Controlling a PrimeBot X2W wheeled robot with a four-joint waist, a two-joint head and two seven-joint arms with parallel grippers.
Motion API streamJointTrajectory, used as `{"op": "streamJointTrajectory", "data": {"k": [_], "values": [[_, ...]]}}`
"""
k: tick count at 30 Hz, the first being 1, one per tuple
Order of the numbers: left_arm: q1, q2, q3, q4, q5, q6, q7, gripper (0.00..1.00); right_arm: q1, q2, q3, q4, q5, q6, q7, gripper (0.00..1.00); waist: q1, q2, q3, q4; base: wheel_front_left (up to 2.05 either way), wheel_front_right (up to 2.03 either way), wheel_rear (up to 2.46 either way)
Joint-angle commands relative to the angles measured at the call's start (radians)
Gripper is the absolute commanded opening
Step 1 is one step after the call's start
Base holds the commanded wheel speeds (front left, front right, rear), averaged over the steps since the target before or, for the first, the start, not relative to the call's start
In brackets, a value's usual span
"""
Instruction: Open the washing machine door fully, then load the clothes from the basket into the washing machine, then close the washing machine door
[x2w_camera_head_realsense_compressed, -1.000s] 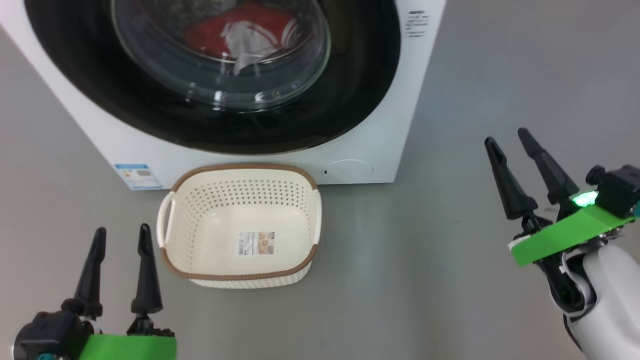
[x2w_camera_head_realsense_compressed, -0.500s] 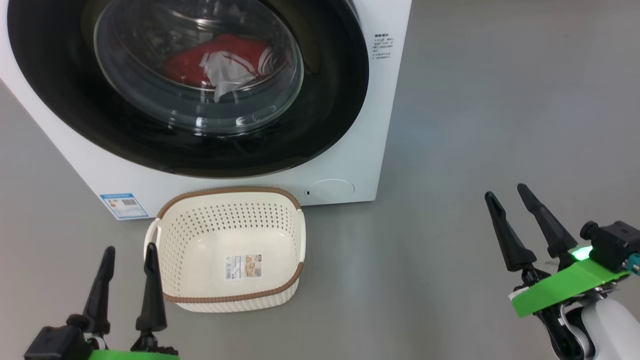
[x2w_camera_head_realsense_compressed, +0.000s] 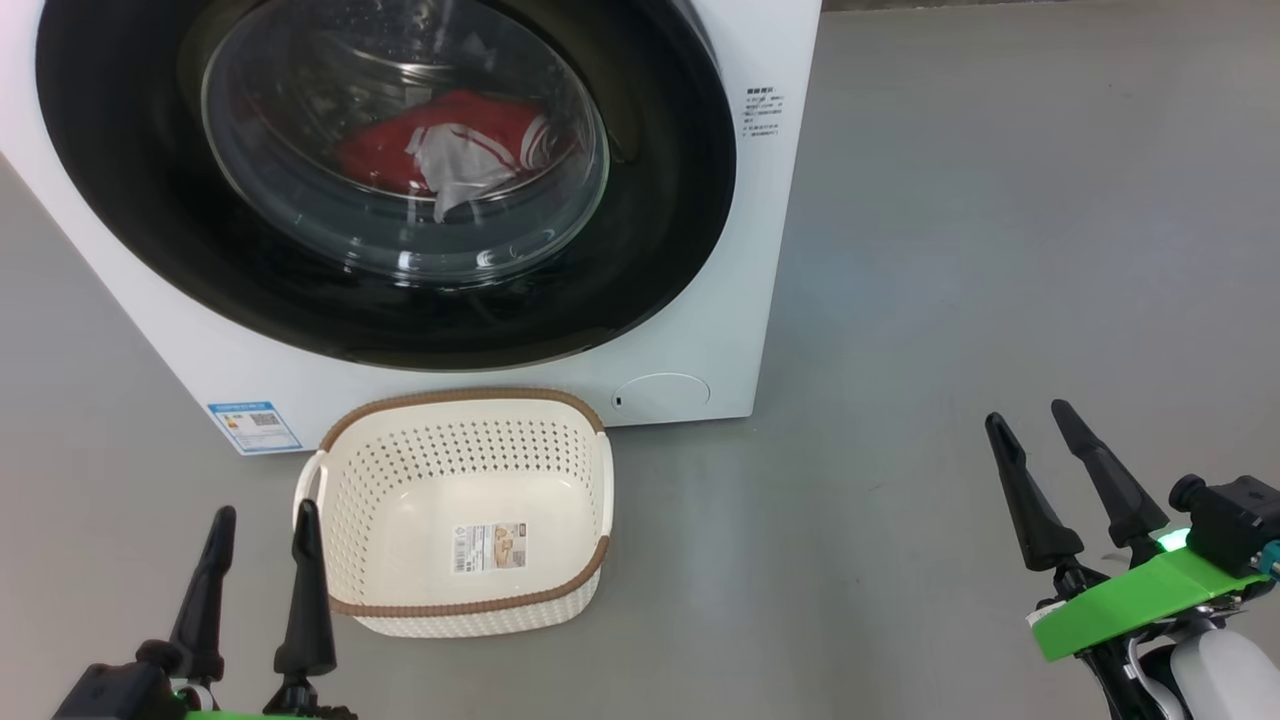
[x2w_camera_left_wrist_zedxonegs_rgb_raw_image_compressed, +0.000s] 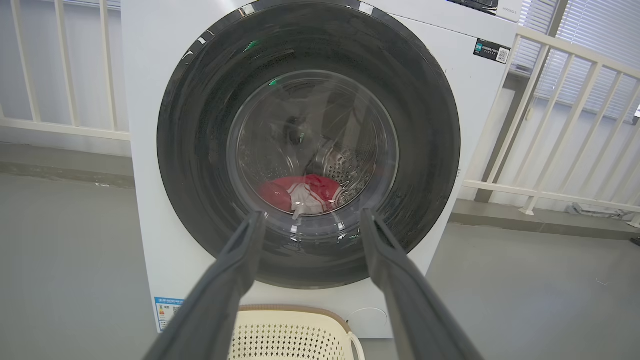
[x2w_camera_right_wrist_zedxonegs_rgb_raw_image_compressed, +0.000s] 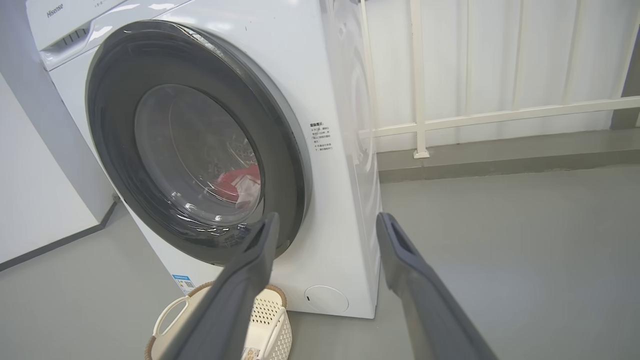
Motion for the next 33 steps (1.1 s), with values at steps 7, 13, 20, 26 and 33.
{"op": "streamJointTrajectory", "data": {"k": [7, 13, 20, 26, 33], "values": [[-0.01, 0.015, 0.029, -0.018, 0.003, -0.005, -0.008, 1.0, 0.01, -0.008, 0.003, -0.027, -0.018, -0.002, -0.005, 1.0, 0.0, 0.0, -0.001, 0.007, 0.0, 0.0, 0.0], [-0.007, 0.015, 0.03, -0.012, -0.003, -0.006, -0.008, 1.0, 0.012, -0.008, 0.004, -0.029, -0.019, -0.002, -0.005, 1.0, 0.0, 0.0, -0.002, 0.011, 0.0, 0.0, 0.0], [-0.01, 0.015, 0.029, -0.01, -0.005, -0.007, -0.008, 1.0, 0.009, -0.009, 0.005, -0.029, -0.022, -0.002, -0.005, 1.0, 0.0, 0.0, 0.004, 0.013, 0.0, 0.0, 0.0], [-0.009, 0.015, 0.03, -0.008, -0.009, -0.006, -0.008, 1.0, 0.01, -0.008, 0.002, -0.028, -0.031, -0.002, -0.005, 1.0, 0.0, 0.0, 0.004, 0.012, 0.0, 0.0, 0.0], [-0.01, 0.015, 0.033, -0.006, -0.011, -0.006, -0.008, 1.0, 0.011, -0.006, -0.003, -0.026, -0.04, -0.002, -0.005, 1.0, 0.0, 0.0, 0.003, 0.01, 0.0, 0.0, 0.0]]}}
